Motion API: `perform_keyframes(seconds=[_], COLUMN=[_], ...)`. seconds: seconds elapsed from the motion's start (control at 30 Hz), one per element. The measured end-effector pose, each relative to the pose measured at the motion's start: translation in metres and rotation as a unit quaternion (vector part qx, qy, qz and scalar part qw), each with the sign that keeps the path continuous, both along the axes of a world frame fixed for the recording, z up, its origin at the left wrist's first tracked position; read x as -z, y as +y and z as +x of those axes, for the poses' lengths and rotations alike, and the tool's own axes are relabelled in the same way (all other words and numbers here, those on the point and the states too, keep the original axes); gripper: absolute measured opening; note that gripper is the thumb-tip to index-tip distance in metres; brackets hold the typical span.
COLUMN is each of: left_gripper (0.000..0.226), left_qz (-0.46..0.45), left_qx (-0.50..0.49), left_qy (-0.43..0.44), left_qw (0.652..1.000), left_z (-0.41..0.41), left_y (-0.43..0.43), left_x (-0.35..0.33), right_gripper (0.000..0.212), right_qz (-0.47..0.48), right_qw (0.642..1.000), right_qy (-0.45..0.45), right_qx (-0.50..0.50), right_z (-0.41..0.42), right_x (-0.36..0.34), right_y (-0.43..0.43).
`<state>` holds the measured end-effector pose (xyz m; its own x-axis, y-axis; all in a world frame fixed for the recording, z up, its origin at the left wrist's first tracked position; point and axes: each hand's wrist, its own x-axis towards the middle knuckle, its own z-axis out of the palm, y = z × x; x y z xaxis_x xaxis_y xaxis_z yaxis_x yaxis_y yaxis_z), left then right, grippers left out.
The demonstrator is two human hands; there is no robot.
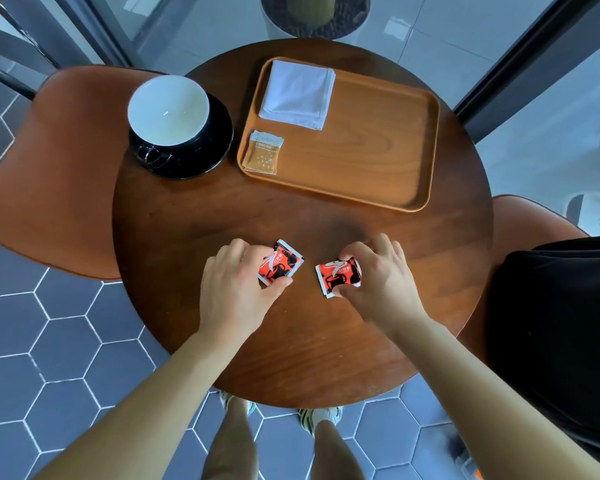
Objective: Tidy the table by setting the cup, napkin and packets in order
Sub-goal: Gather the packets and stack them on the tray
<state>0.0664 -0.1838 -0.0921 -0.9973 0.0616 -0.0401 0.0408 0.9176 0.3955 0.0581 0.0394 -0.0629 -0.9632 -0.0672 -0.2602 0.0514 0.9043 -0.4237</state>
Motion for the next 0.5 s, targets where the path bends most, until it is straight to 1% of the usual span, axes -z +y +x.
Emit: perform_keyframes(seconds=[0.07, 0.13, 0.2, 0.23, 0.3, 0.33, 0.43, 0.5], left_gripper=[0.048, 0.047, 0.043, 0.041, 0.039, 0.038, 0.037, 0.04], left_qz=[0.007, 0.011, 0.029, 0.045, 0.077, 0.087, 0.105, 0.108], left_qx=[-0.009, -0.013, -0.018, -0.023, -0.027, -0.025, -0.017, -0.012], left_qy=[-0.008, -0.016, -0.017, -0.016, -0.015, -0.018, -0.025, -0.027], left_qw=[1.0, 1.0, 0.999, 0.999, 0.997, 0.996, 0.994, 0.994], left_z=[0.001, 0.002, 0.004, 0.005, 0.008, 0.009, 0.01, 0.01], left_y=[0.004, 0.006, 0.005, 0.004, 0.0, -0.001, -0.003, -0.004], left_x=[-0.002, -0.005, -0.006, -0.007, -0.007, -0.007, -0.009, -0.012], right_gripper=[0.044, 0.03, 0.015, 0.013, 0.015, 0.017, 0.021, 0.026], right_qz=[0.012, 0.007, -0.06, -0.105, -0.178, -0.194, -0.182, -0.166], right_qw=[1.0, 1.0, 0.998, 0.994, 0.983, 0.98, 0.979, 0.98], right_qy=[-0.018, 0.004, 0.032, 0.03, -0.01, -0.035, -0.073, -0.046], right_qx=[-0.013, -0.02, 0.001, 0.016, 0.032, 0.022, -0.06, -0.096], right_z=[-0.005, -0.006, -0.006, -0.007, -0.015, -0.021, -0.037, -0.042], right_x=[-0.005, -0.008, -0.01, -0.011, -0.012, -0.012, -0.014, -0.013], right_y=[0.0, -0.001, -0.004, -0.006, -0.013, -0.018, -0.038, -0.049])
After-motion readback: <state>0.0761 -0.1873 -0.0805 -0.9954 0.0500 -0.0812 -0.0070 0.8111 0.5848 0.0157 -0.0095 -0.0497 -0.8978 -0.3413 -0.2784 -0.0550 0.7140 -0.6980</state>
